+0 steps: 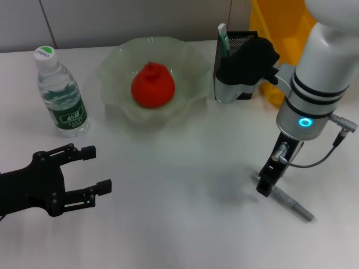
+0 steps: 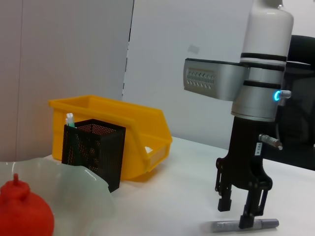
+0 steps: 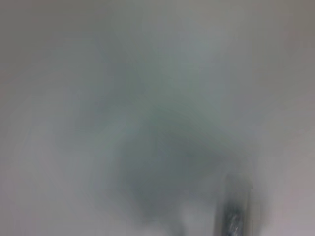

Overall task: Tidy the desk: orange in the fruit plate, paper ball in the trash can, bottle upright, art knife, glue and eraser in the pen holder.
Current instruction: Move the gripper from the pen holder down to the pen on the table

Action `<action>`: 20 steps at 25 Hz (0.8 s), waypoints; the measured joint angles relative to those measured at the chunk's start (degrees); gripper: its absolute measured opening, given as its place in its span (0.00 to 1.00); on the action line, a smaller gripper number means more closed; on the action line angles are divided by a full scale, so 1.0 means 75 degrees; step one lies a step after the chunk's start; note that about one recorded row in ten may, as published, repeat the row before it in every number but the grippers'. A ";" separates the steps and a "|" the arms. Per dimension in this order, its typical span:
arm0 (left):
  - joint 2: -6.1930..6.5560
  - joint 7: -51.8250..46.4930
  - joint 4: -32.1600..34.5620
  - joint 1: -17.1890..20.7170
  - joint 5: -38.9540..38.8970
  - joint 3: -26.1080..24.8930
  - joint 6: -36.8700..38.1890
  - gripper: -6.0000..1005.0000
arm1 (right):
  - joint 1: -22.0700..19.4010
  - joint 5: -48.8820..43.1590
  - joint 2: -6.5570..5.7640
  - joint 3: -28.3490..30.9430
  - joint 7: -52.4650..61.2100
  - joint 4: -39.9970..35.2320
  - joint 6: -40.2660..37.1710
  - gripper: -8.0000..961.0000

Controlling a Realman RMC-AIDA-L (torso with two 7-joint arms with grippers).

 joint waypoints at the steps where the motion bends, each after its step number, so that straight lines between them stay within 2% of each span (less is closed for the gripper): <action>1: -0.0001 -0.0009 0.0000 -0.0009 0.0008 0.0007 0.0000 0.81 | 0.0055 0.0000 0.0000 -0.0008 -0.0001 0.0133 0.0055 0.57; 6: -0.0006 -0.0013 0.0001 -0.0018 0.0024 0.0010 0.0000 0.81 | 0.0280 0.0019 0.0000 -0.0009 -0.0001 0.0694 0.0343 0.56; 12: -0.0006 -0.0007 0.0001 -0.0026 0.0028 0.0012 -0.0008 0.81 | 0.0301 0.0034 0.0001 -0.0010 -0.0004 0.0729 0.0483 0.33; 20: -0.0006 -0.0009 0.0001 -0.0032 0.0019 0.0039 -0.0012 0.81 | 0.0306 0.0038 0.0016 -0.0010 -0.0046 0.0784 0.0722 0.32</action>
